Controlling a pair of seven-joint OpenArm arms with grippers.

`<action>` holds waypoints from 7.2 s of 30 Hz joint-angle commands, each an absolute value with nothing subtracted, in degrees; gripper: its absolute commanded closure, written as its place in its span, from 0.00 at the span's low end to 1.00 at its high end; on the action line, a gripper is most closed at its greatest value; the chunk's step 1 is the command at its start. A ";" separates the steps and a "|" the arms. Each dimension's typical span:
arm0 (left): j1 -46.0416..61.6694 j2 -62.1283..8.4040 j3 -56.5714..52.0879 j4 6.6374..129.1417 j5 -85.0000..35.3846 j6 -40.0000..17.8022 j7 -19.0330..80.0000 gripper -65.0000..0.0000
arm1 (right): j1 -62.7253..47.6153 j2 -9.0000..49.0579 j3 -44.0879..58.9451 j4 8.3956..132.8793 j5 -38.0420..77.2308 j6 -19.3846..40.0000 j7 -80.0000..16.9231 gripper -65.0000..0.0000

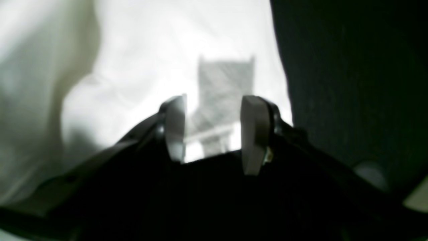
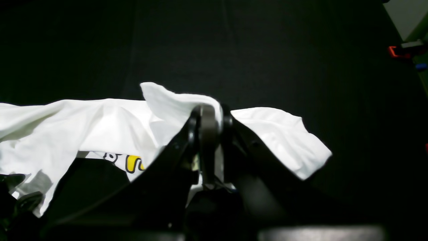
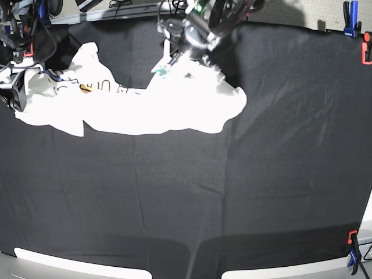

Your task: Layout the t-shirt on the table in an organized manner, then fold the t-shirt properly

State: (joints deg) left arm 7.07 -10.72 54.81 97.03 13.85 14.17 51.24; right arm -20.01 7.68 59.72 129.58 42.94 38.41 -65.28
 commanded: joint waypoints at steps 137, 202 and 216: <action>-25.12 -20.97 44.99 89.60 17.82 13.47 60.88 0.74 | 23.00 24.27 25.52 90.21 22.70 34.70 -49.01 1.00; 10.74 -22.09 45.04 117.40 20.80 7.57 67.11 1.00 | 23.00 24.27 25.52 90.21 23.11 34.72 -50.57 1.00; -4.38 -19.68 39.11 113.99 11.97 14.13 54.02 0.81 | 23.00 24.27 25.52 90.21 23.09 34.72 -51.57 1.00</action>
